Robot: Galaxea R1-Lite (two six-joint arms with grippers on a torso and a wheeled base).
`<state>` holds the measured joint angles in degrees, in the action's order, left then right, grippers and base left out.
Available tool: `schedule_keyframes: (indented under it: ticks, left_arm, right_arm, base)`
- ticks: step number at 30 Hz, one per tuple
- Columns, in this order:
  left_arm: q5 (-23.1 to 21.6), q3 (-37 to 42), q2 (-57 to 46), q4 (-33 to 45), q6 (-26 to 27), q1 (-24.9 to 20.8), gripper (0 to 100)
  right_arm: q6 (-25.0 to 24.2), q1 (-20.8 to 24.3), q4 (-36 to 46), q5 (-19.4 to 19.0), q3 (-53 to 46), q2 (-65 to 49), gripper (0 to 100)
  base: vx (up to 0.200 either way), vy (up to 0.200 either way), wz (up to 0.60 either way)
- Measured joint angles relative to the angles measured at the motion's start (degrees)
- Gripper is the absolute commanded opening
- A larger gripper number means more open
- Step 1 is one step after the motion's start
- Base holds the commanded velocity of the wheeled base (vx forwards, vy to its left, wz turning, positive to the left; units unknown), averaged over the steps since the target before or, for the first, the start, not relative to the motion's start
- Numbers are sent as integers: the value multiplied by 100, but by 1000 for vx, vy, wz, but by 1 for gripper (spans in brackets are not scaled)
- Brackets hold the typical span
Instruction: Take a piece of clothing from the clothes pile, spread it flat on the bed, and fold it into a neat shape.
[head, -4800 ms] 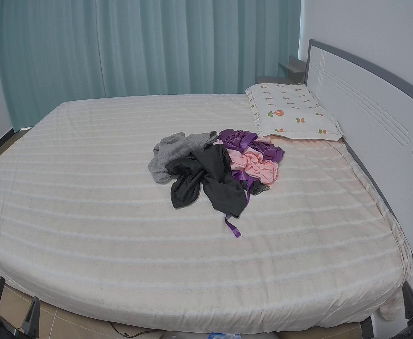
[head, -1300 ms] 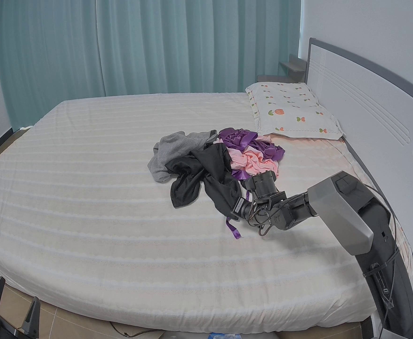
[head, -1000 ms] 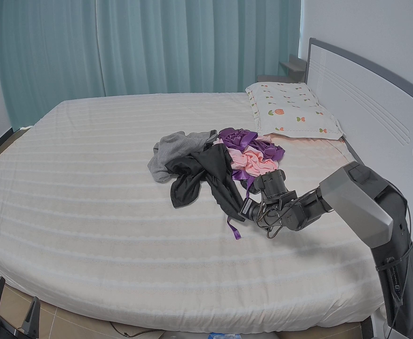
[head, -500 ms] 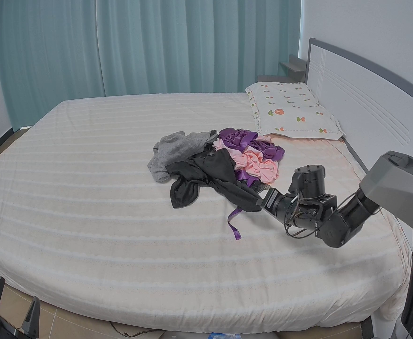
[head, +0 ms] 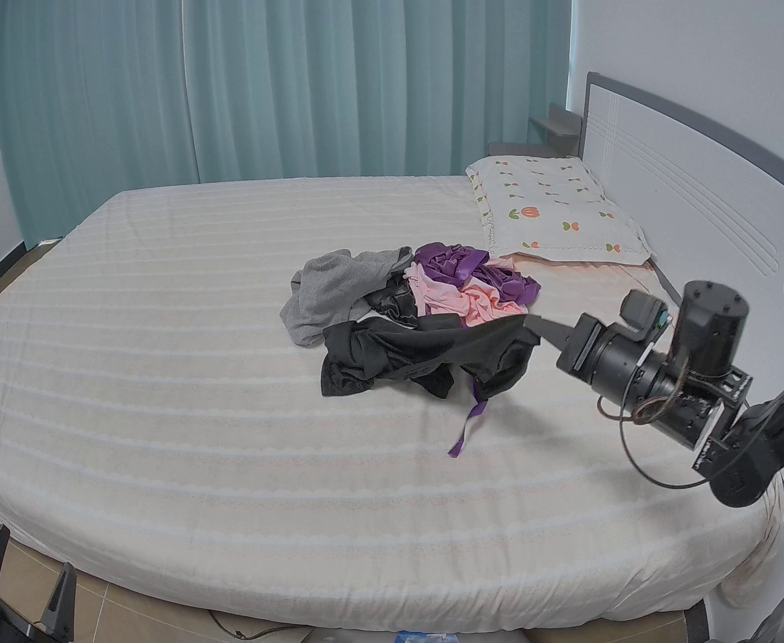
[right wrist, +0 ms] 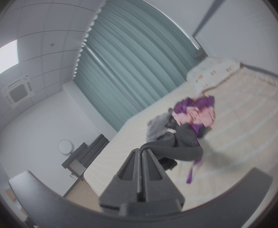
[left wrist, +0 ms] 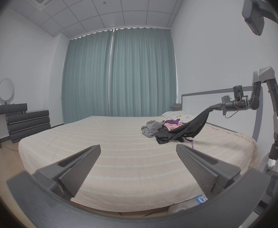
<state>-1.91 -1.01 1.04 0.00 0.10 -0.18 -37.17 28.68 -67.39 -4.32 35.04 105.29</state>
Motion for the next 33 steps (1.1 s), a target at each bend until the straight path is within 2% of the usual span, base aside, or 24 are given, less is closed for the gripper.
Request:
schedule_keyframes:
  ticks: [4, 8, 12, 17, 30, 33]
  left_arm:
    - [-2, 0, 0, 0, 0, 0, 100]
    - [-32, 0, 0, 0, 15, 0, 100]
    - [-49, 0, 0, 0, 11, -4, 100]
    - [-77, 0, 0, -10, -20, -23, 100]
    - [-101, 0, 0, -22, -76, -11, 100]
    - [-98, -152, 39, -68, -252, -17, 100]
  right_arm:
    - [391, 133, 26, -9, 201, -546, 0]
    - [538, 243, 235, -2, 630, -907, 0]
    - [584, 436, 749, -4, 929, -1211, 0]
    - [605, 697, 868, 24, 1067, -1417, 0]
    - [600, 773, 901, 38, 1262, -1607, 0]
    - [597, 767, 898, 33, 1235, -1607, 0]
  base:
    - [0, 0, 0]
    - [0, 0, 0]
    - [0, 0, 0]
    - [0, 0, 0]
    - [0, 0, 0]
    - [0, 0, 0]
